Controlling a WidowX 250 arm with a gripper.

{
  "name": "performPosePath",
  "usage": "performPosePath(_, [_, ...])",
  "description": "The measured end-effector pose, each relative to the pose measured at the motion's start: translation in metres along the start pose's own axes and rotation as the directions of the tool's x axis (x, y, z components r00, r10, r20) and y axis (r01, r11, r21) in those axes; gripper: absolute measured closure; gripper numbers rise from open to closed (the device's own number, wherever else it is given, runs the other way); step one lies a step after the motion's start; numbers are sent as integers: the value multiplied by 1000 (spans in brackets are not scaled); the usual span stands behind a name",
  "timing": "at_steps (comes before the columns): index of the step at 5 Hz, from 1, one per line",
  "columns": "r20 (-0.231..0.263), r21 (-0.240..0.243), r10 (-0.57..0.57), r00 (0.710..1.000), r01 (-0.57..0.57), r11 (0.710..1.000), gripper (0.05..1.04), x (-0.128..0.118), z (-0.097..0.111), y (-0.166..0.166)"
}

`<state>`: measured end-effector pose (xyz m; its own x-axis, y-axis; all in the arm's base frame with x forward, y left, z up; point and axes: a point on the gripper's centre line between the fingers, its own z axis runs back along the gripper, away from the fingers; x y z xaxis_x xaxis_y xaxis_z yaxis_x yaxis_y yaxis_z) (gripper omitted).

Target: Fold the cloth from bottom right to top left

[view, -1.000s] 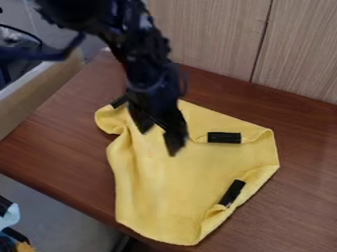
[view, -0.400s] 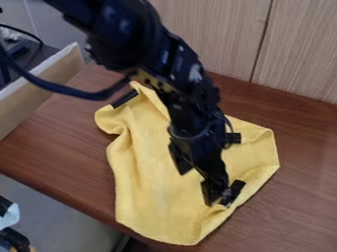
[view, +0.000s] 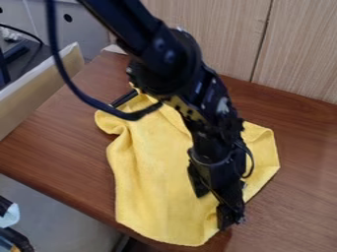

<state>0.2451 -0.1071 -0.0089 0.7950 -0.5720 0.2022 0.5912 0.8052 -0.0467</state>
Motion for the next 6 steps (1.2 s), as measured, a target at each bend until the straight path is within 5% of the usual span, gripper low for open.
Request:
performPosePath(2, [-4, 24, -21, 1000, 21, 999, 723, 2, -3, 0])
performPosePath(3, [-9, 21, -21, 1000, 21, 1000, 923, -1, -3, 0])
performPosePath(6, [41, 74, -16, 999, 13, 997, 1010, 0, 28, 19])
